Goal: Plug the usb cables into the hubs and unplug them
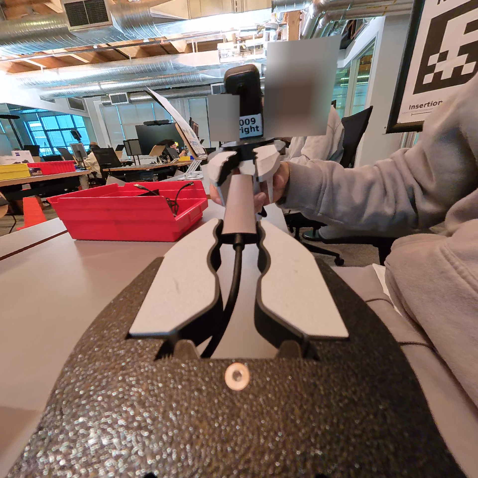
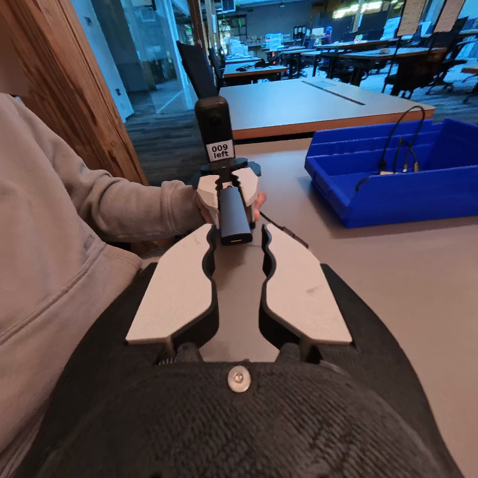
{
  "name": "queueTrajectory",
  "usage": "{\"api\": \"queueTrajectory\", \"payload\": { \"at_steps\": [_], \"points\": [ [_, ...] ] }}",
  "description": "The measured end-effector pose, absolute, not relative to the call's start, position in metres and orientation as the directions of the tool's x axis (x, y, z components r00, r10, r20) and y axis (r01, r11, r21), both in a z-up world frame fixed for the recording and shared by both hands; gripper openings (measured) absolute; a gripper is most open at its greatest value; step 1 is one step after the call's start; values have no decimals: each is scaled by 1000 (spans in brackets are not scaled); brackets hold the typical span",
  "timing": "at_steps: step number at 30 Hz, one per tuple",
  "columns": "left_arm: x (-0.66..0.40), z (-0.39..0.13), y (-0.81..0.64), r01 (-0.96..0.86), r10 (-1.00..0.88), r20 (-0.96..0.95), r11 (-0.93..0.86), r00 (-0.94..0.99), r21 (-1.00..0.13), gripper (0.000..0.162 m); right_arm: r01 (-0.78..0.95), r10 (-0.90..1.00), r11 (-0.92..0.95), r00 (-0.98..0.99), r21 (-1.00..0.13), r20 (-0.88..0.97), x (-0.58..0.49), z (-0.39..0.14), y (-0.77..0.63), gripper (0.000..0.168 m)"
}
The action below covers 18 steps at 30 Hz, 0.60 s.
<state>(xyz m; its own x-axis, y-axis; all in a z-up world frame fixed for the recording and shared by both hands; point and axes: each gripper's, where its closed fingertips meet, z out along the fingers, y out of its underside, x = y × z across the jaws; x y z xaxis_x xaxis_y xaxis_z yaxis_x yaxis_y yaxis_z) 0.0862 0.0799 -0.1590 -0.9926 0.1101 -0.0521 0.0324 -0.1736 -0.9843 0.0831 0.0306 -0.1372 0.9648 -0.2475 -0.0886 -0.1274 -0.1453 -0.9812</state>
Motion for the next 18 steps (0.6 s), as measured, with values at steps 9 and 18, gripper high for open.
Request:
{"api": "queueTrajectory", "payload": {
  "at_steps": [9,18],
  "points": [
    [84,-160,79,34,124,-55,-164,-991,-986,24,-73,-215,-251,976,-965,-18,80,-149,45,25],
    [89,-159,77,30,80,-44,-165,-996,-986,24,-86,-216,-286,976,-955,-23,86,-147,49,24]
  ]
}}
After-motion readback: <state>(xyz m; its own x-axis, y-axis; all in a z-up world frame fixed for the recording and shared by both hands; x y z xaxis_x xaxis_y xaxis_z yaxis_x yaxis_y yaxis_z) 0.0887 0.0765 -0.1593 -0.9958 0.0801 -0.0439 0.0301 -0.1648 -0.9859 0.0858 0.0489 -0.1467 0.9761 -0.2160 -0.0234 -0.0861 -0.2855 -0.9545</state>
